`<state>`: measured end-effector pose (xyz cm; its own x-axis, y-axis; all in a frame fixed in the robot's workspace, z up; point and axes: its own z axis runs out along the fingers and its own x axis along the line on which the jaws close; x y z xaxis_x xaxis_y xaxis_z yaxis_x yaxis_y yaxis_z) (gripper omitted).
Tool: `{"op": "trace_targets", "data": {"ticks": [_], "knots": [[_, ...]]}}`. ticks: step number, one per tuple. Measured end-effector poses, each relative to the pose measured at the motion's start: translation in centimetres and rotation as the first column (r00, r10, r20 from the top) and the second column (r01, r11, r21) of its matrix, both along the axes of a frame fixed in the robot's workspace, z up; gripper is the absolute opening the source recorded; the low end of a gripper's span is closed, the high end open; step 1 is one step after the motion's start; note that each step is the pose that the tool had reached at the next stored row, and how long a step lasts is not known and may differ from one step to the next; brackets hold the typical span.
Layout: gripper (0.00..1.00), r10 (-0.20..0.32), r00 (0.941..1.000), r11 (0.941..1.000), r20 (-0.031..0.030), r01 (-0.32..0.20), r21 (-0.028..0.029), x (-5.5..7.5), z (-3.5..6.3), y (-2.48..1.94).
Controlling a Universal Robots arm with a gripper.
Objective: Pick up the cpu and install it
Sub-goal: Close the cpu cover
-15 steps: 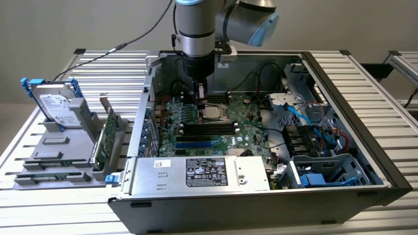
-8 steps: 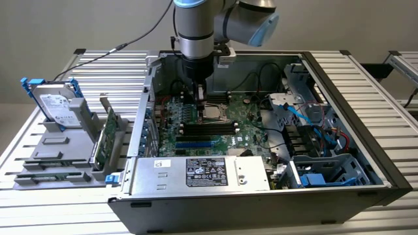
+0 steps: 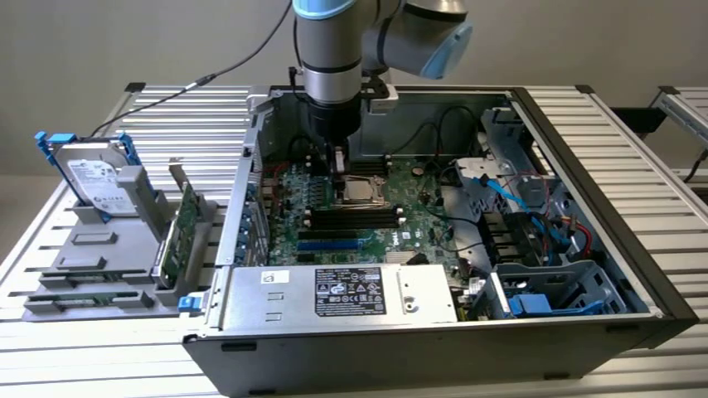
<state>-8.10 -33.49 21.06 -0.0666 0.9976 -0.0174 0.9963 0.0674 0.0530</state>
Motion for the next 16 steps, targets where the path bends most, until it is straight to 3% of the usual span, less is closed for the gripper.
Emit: {"op": "trace_targets", "data": {"ticks": [16], "knots": [[0.11,0.005,1.0000,1.0000,-0.0004,-0.005,-0.0005,-0.08,-0.83,0.03]]}}
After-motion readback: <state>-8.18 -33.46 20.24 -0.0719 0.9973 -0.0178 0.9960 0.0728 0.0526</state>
